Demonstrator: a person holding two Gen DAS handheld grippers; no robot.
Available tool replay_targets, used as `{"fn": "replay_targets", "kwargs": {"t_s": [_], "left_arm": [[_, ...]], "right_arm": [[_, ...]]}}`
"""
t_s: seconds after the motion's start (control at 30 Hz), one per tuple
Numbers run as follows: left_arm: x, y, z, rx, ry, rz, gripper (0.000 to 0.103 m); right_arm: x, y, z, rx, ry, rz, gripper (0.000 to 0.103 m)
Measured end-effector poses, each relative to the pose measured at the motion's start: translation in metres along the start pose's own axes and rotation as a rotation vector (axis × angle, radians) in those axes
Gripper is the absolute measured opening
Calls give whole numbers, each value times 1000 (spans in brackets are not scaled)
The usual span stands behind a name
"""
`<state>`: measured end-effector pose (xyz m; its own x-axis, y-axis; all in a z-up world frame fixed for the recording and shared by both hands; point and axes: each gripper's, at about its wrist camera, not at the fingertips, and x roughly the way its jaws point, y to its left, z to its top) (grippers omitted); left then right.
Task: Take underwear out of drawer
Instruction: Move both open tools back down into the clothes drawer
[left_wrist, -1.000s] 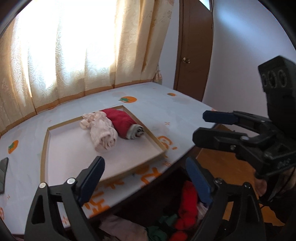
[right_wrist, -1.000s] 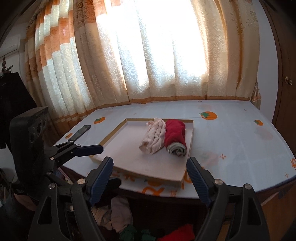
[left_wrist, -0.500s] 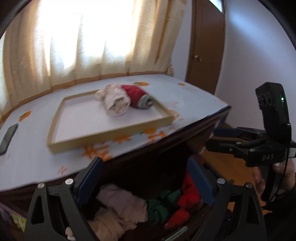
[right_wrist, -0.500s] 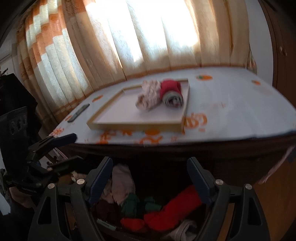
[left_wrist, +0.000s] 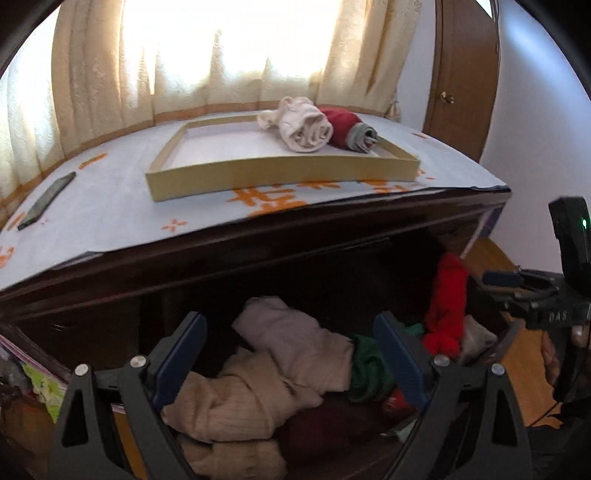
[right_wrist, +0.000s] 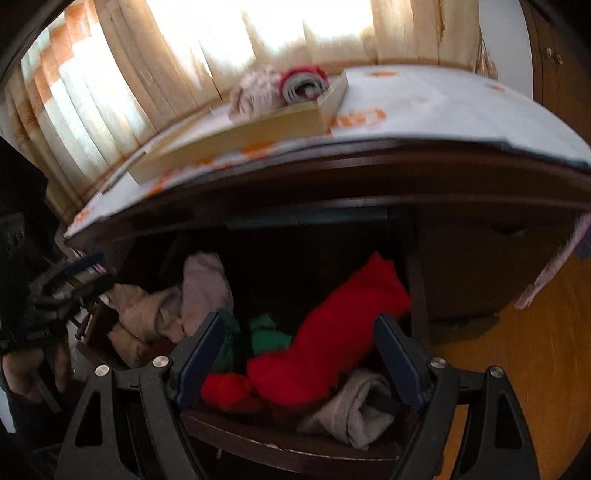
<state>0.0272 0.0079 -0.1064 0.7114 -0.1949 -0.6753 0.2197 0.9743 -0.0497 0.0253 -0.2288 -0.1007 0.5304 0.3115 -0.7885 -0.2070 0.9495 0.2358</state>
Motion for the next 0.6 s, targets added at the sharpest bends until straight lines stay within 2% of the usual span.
{"fn": "replay_targets", "kwargs": {"t_s": [0.13,0.6], "left_arm": [[4,5,-2,-13,13,-6,94],[12,16,-4,-37,42,6,94]], "right_arm": [[12,0,-3,-25,31,-45,84],[53,-9,-10,-17,145,-99,84]]}}
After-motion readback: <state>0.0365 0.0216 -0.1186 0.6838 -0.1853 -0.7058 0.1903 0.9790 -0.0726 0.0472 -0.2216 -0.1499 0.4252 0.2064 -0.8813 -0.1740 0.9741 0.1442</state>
